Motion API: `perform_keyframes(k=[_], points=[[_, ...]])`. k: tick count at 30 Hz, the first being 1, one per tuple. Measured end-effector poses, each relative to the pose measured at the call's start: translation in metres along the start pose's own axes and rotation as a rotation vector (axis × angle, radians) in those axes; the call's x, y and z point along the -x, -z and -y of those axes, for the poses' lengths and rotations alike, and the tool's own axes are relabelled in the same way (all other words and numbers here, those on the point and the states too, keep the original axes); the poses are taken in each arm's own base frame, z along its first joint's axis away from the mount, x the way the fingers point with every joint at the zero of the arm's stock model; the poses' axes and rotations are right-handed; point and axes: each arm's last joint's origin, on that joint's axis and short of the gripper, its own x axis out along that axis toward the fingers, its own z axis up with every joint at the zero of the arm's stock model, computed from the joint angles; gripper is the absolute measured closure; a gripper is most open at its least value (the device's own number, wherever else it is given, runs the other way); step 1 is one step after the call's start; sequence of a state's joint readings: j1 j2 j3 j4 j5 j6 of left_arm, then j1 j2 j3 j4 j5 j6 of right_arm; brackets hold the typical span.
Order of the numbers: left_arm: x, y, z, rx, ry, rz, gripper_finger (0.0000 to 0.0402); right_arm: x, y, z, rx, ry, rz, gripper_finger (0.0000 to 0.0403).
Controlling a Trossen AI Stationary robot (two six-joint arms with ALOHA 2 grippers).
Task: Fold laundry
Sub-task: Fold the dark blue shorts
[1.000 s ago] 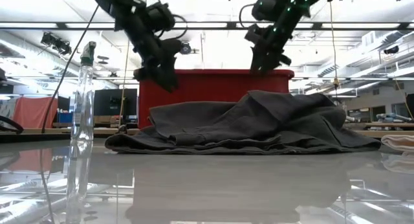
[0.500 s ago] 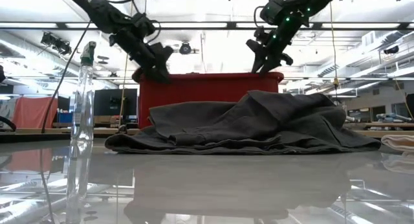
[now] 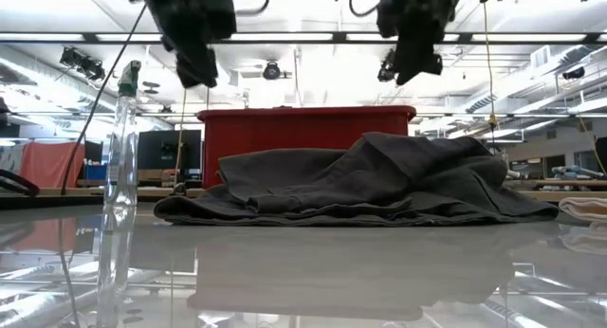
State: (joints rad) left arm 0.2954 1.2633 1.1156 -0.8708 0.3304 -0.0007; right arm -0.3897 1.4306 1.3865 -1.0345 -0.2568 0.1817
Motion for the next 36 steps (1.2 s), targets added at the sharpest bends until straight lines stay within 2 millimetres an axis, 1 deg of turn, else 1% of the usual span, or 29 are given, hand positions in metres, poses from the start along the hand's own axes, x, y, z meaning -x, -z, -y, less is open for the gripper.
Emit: perform_keyframes(k=[3,7,9,12,15,18,22,26,29,31,34,36], points=[[-0.011,0.004,0.035,-0.129,-0.014,-0.048,0.029,-0.01,0.014,-0.021,0.117,-0.034,-0.046,0.0241],[-0.037,0.014,0.074,-0.331,-0.023,-0.135,0.0289,-0.031,0.035,-0.039,0.187,-0.064,-0.159,0.0242],[-0.05,0.022,0.085,-0.376,-0.047,-0.176,0.0285,-0.041,0.046,-0.047,0.204,-0.067,-0.211,0.0242],[-0.072,0.029,0.097,-0.378,-0.067,-0.185,0.0268,-0.054,0.063,-0.061,0.279,-0.09,-0.254,0.0241],[-0.093,0.037,0.1,-0.388,-0.076,-0.186,0.0242,-0.067,0.081,-0.07,0.397,-0.091,-0.303,0.024],[-0.11,0.046,0.097,-0.395,-0.096,-0.198,0.0213,-0.083,0.1,-0.073,0.463,-0.06,-0.322,0.024],[-0.129,0.056,0.091,-0.398,-0.105,-0.207,0.018,-0.103,0.12,-0.067,0.501,0.0,-0.335,0.0228],[-0.146,0.059,0.089,-0.462,-0.089,-0.158,0.0166,-0.118,0.133,-0.057,0.507,0.051,-0.306,0.0208],[-0.158,0.058,0.089,-0.506,-0.074,-0.103,0.0165,-0.127,0.137,-0.049,0.466,0.051,-0.281,0.0195],[-0.168,0.061,0.087,-0.49,-0.074,-0.114,0.0171,-0.132,0.142,-0.042,0.441,0.055,-0.285,0.0192],[-0.182,0.066,0.085,-0.458,-0.073,-0.159,0.0198,-0.139,0.15,-0.03,0.377,0.073,-0.295,0.0195],[-0.188,0.068,0.084,-0.425,-0.078,-0.174,0.0228,-0.142,0.152,-0.024,0.299,0.088,-0.287,0.0203]])
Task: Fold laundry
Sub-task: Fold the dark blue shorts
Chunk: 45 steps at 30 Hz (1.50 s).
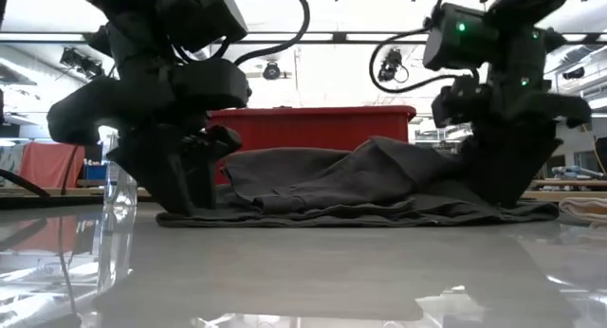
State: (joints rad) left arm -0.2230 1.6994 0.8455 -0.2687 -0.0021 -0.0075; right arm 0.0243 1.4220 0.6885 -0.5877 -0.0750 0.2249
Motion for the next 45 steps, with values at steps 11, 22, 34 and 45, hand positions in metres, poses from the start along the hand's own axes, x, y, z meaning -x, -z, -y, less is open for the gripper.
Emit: perform_keyframes(k=[11,22,34,45], points=[[0.031,0.016,-0.015,0.385,0.025,-0.119,0.0385,0.011,-0.037,0.008,-0.366,-0.492,0.222,0.0358],[0.07,0.033,0.0,0.241,0.027,-0.233,0.0385,0.031,-0.035,-0.032,-0.094,-0.383,0.265,0.0296],[0.058,0.052,0.011,0.172,-0.001,-0.27,0.0325,0.0,-0.016,-0.1,0.171,-0.007,0.199,0.0175],[0.054,0.055,0.021,0.047,0.011,-0.253,0.0204,-0.046,-0.02,-0.095,0.158,0.196,0.08,0.019]])
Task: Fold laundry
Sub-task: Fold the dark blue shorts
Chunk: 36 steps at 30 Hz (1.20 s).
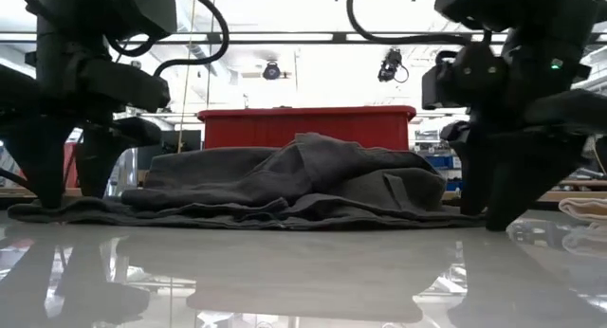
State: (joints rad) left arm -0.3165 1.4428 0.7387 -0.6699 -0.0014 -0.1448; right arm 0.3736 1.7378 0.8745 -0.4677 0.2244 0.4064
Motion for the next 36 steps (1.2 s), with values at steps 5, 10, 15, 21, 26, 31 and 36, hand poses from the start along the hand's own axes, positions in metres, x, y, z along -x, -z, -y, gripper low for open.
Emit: perform_keyframes(k=[5,10,15,21,26,31,36], points=[[-0.01,-0.009,0.005,-0.049,0.011,0.051,0.0201,-0.003,-0.003,0.01,-0.166,0.013,0.0,0.0249],[-0.025,-0.017,0.01,-0.048,0.008,0.052,0.0241,-0.006,-0.005,0.018,-0.281,-0.02,-0.037,0.0364],[-0.022,-0.017,0.01,-0.015,0.017,0.044,0.035,0.008,-0.005,0.023,-0.384,-0.216,-0.147,0.0389],[0.055,-0.03,0.016,-0.016,0.101,-0.003,0.0386,0.085,-0.027,0.022,-0.449,-0.647,-0.164,0.0397],[0.159,-0.043,0.026,-0.072,0.162,0.145,0.0386,0.176,-0.042,0.026,-0.473,-0.923,-0.032,0.0398],[0.265,-0.042,0.032,-0.116,0.206,0.395,0.0387,0.267,-0.043,0.032,-0.435,-1.107,0.148,0.0399],[0.332,-0.021,0.016,-0.114,-0.069,0.609,0.0387,0.328,-0.032,0.059,-0.346,-0.907,0.531,0.04]])
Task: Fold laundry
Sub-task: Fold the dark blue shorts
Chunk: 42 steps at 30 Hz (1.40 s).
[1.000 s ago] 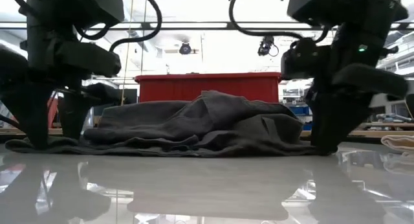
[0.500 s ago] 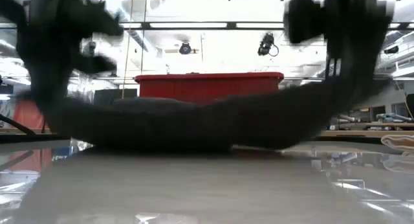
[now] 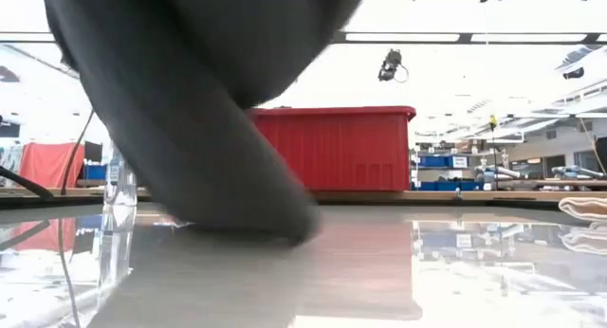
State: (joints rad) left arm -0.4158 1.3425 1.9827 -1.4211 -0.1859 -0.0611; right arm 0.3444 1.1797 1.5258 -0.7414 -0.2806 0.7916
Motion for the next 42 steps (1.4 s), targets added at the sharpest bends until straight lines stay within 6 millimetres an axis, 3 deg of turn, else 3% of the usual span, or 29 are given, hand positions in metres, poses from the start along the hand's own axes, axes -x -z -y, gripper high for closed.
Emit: perform_keyframes(k=[4,7,13,19,22,27,33,37,42], points=[[0.006,0.004,-0.016,-0.028,-0.138,-0.05,0.0387,0.02,-0.005,0.013,0.011,0.331,0.11,0.04],[-0.002,0.004,-0.024,-0.036,-0.183,-0.104,0.0388,0.021,-0.002,0.022,-0.022,0.426,0.067,0.04],[-0.013,0.002,-0.024,-0.204,-0.244,-0.187,0.0388,-0.006,0.002,0.021,0.056,0.301,-0.134,0.04],[-0.017,-0.006,-0.024,-0.443,-0.29,-0.158,0.0388,-0.031,-0.004,0.017,0.348,0.211,-0.149,0.04],[-0.034,-0.022,-0.031,-0.561,-0.305,-0.113,0.0384,-0.043,-0.02,0.027,0.466,0.232,-0.093,0.04],[-0.081,-0.052,-0.045,-0.67,-0.2,0.024,0.0378,-0.061,-0.049,0.055,0.51,0.3,-0.015,0.0399],[-0.132,-0.062,-0.045,-0.745,-0.053,0.032,0.0377,-0.069,-0.061,0.07,0.505,0.357,0.018,0.0376],[-0.147,-0.066,-0.042,-0.759,-0.025,0.045,0.0376,-0.074,-0.061,0.07,0.555,0.402,0.032,0.0332],[-0.149,-0.073,-0.041,-0.778,-0.025,0.117,0.0375,-0.081,-0.061,0.073,0.613,0.457,0.029,0.0266]])
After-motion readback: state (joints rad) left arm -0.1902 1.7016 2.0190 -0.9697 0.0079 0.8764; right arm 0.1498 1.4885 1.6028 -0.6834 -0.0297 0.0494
